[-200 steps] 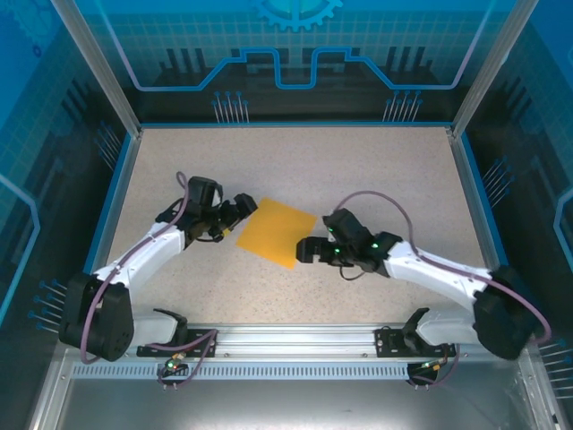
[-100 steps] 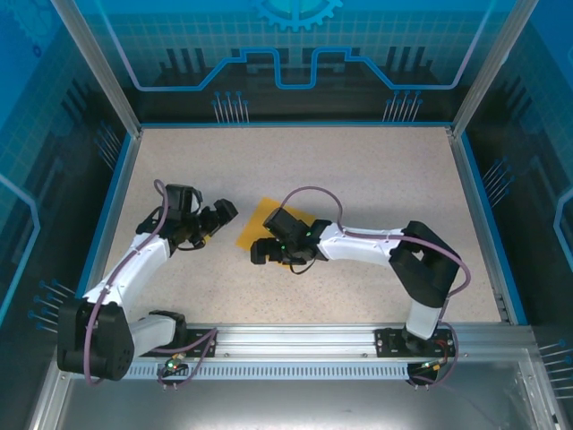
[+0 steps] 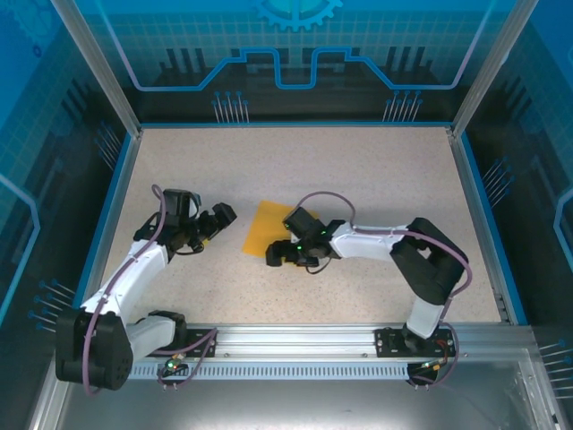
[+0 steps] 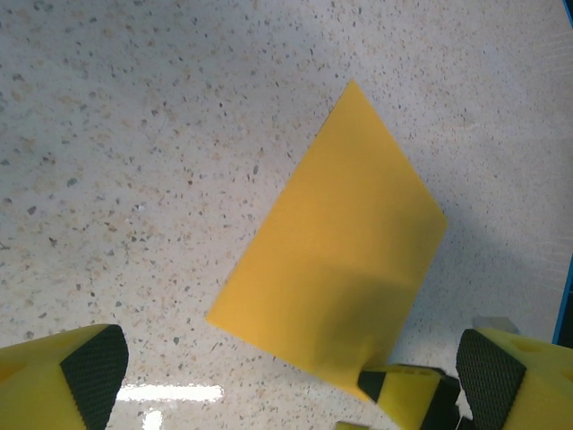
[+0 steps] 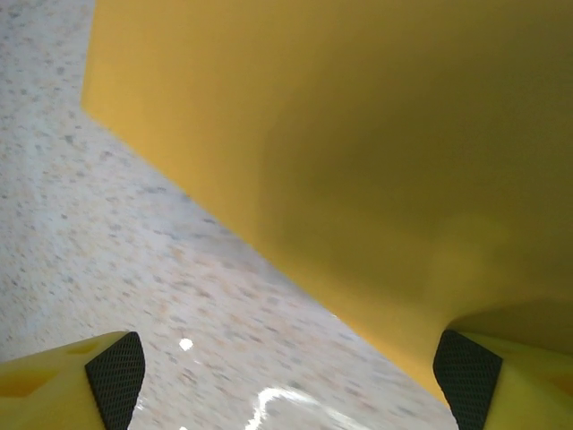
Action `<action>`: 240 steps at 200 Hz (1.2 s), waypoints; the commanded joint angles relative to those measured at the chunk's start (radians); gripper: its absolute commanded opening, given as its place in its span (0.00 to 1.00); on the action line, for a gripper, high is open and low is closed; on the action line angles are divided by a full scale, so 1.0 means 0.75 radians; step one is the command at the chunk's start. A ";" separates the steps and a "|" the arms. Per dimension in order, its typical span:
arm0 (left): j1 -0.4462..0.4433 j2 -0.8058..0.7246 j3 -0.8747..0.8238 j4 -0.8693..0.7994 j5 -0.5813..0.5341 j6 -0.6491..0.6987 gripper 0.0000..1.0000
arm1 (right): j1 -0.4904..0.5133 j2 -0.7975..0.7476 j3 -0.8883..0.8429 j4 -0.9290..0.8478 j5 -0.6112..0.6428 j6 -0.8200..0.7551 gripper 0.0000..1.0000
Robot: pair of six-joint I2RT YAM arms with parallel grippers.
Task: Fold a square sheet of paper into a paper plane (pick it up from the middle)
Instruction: Rotate the square sheet of paper at the center of the table.
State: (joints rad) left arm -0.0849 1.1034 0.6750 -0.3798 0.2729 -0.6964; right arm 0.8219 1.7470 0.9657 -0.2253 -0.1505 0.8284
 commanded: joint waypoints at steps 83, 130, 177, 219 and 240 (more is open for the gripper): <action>0.011 -0.007 0.013 0.040 0.141 0.131 0.98 | -0.280 -0.064 0.199 -0.395 -0.158 -0.357 0.88; 0.011 -0.023 0.013 0.040 0.141 0.145 0.98 | -0.280 0.145 0.341 -0.337 -0.071 -0.262 0.87; 0.011 -0.073 0.002 0.033 0.098 0.149 0.99 | -0.341 0.245 0.381 -0.304 -0.138 -0.246 0.86; 0.011 -0.093 -0.013 0.061 0.113 0.153 0.99 | -0.357 0.182 0.203 -0.332 -0.035 -0.209 0.86; 0.011 -0.086 -0.023 0.086 0.129 0.145 0.99 | -0.373 0.108 0.095 -0.304 -0.028 -0.213 0.87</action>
State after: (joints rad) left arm -0.0841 1.0470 0.6601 -0.3511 0.3489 -0.5995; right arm 0.5663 1.8637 1.1385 -0.3897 -0.2173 0.6510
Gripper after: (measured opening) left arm 0.986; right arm 0.862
